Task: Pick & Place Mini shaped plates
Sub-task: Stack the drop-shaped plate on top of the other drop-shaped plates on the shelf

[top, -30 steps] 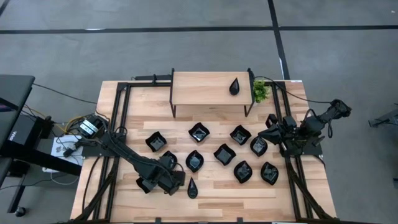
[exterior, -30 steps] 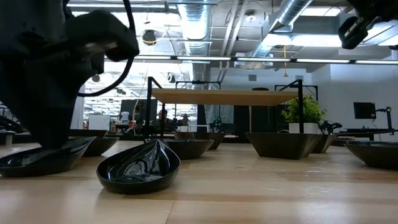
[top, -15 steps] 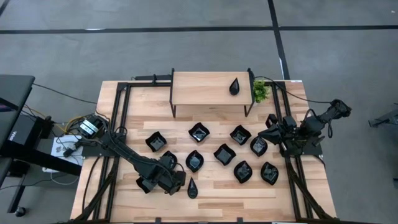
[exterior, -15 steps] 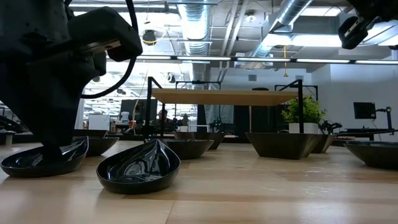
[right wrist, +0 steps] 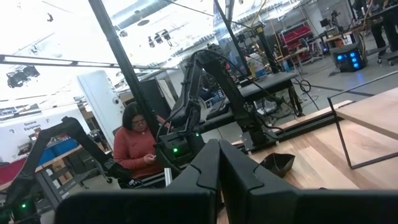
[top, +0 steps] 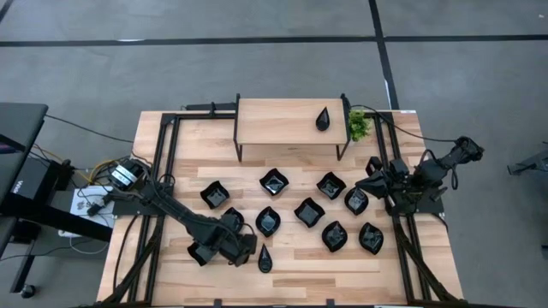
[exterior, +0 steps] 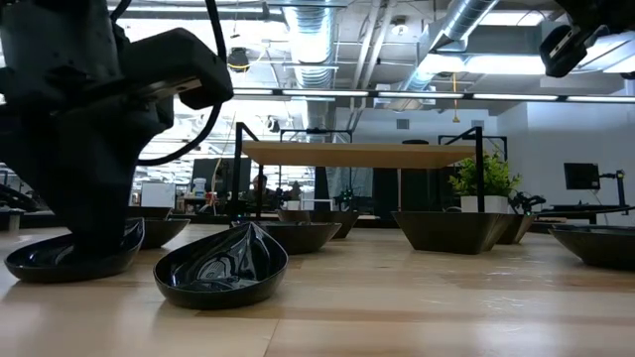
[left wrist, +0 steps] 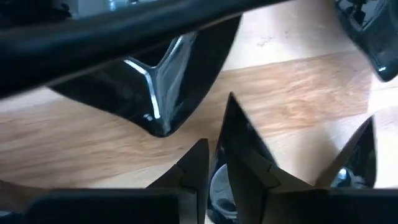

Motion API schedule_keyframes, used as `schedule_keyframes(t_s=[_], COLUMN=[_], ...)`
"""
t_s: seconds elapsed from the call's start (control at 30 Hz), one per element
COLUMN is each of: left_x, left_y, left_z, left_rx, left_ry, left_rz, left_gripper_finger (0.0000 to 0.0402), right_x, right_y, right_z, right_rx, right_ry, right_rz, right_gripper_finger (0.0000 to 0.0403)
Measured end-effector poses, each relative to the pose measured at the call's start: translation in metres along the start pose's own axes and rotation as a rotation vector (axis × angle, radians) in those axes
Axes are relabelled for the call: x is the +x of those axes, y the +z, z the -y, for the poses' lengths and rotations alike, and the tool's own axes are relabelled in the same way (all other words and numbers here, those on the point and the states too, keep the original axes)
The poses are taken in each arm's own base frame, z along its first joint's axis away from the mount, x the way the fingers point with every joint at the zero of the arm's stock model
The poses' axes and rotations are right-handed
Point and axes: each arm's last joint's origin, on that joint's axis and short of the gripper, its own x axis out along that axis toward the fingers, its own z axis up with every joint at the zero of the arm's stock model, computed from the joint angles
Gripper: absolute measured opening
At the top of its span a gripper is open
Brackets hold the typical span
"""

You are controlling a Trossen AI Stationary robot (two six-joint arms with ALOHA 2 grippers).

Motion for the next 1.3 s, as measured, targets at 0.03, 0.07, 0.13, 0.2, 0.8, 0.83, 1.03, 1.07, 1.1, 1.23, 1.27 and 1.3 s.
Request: schedule_keyframes(t_s=[0.03, 0.07, 0.13, 0.2, 0.8, 0.83, 1.03, 1.07, 1.1, 1.23, 1.27, 1.3], left_x=[0.000, 0.000, 0.000, 0.000, -0.017, -0.022, -0.063, -0.070, -0.076, -0.093, -0.095, -0.097], left_y=[0.001, 0.001, 0.001, 0.001, 0.002, 0.002, 0.011, 0.013, 0.016, 0.037, 0.044, 0.052], left_z=[0.001, 0.001, 0.001, 0.001, 0.004, 0.005, 0.007, 0.008, 0.009, 0.018, 0.022, 0.026], left_rx=[-0.002, -0.004, -0.005, -0.005, -0.005, 0.004, 0.037, 0.044, 0.046, 0.080, 0.095, 0.112], left_ry=[-0.003, -0.003, -0.005, -0.006, -0.065, -0.082, -0.240, -0.273, -0.301, -0.417, -0.441, -0.461], left_rz=[0.002, 0.004, 0.004, 0.003, -0.024, -0.028, 0.036, 0.055, 0.084, 0.214, 0.240, 0.262], left_gripper_finger=[0.0057, 0.0056, 0.0052, 0.0045, 0.0008, 0.0009, 0.0007, 0.0007, 0.0007, 0.0006, 0.0006, 0.0006], right_x=[0.000, 0.000, 0.000, 0.000, 0.000, 0.000, 0.000, 0.000, 0.000, 0.003, 0.005, 0.007], right_y=[0.000, 0.000, 0.000, 0.000, 0.000, 0.000, 0.000, 0.000, -0.001, -0.002, -0.003, -0.003], right_z=[0.000, 0.000, 0.000, 0.000, 0.000, 0.000, 0.000, -0.001, -0.001, -0.003, -0.003, -0.004], right_rx=[0.000, 0.000, 0.000, 0.000, 0.001, 0.010, 0.120, 0.120, 0.120, 0.117, 0.115, 0.115], right_ry=[0.000, 0.000, 0.000, 0.000, -0.002, 0.000, 0.011, 0.022, 0.036, 0.048, 0.047, 0.046], right_rz=[0.000, 0.000, 0.000, 0.000, 0.000, 0.000, -0.005, -0.010, -0.017, -0.028, -0.031, -0.031], right_gripper_finger=[0.0001, 0.0001, 0.0001, 0.0001, 0.0001, 0.0001, 0.0001, 0.0001, 0.0001, 0.0001, 0.0001, 0.0001])
